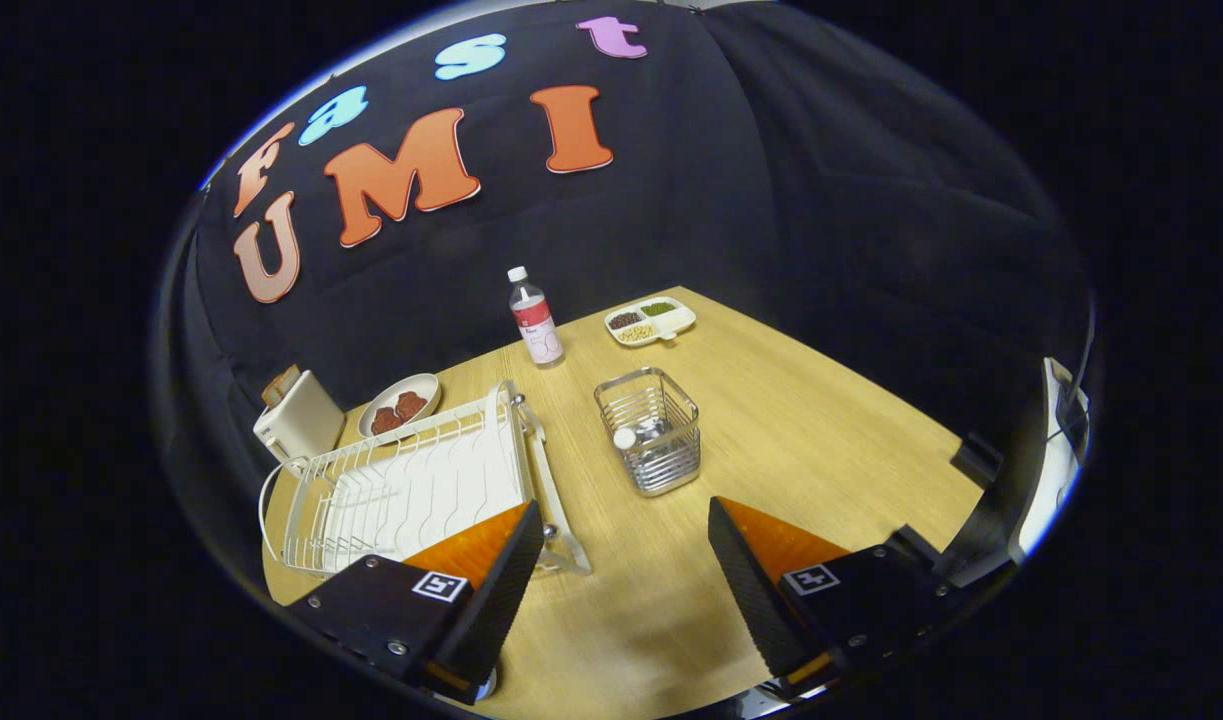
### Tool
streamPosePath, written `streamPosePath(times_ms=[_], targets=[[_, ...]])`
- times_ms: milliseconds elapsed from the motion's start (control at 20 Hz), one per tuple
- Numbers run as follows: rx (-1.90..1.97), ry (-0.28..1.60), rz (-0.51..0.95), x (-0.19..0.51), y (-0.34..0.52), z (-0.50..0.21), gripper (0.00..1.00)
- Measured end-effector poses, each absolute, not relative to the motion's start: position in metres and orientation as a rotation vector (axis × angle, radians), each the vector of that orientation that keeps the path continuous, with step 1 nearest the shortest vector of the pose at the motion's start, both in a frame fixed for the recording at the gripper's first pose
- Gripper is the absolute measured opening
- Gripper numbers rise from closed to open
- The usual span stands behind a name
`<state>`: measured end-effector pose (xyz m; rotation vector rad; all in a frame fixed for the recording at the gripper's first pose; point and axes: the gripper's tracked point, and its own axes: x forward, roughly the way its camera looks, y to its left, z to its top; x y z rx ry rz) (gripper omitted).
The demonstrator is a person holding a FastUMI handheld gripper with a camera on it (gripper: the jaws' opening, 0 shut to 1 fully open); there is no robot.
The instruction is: Take the plate from the dish rack, then take the spoon from the basket and place it into the plate.
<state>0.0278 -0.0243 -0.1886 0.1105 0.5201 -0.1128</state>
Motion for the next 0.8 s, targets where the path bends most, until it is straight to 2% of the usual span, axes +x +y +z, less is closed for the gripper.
streamPosePath(times_ms=[200,400,600,650,700,750,800], targets=[[-0.027,0.390,-0.054,0.070,-0.031,-0.179,0.96],[-0.188,0.329,0.004,0.097,-0.030,-0.195,0.87],[-0.176,0.322,0.036,0.109,-0.029,-0.215,0.66],[-0.162,0.316,0.042,0.110,-0.030,-0.219,0.56],[-0.151,0.317,0.054,0.112,-0.029,-0.222,0.51],[-0.145,0.332,0.065,0.114,-0.029,-0.228,0.39],[-0.137,0.347,0.070,0.115,-0.032,-0.233,0.34]])
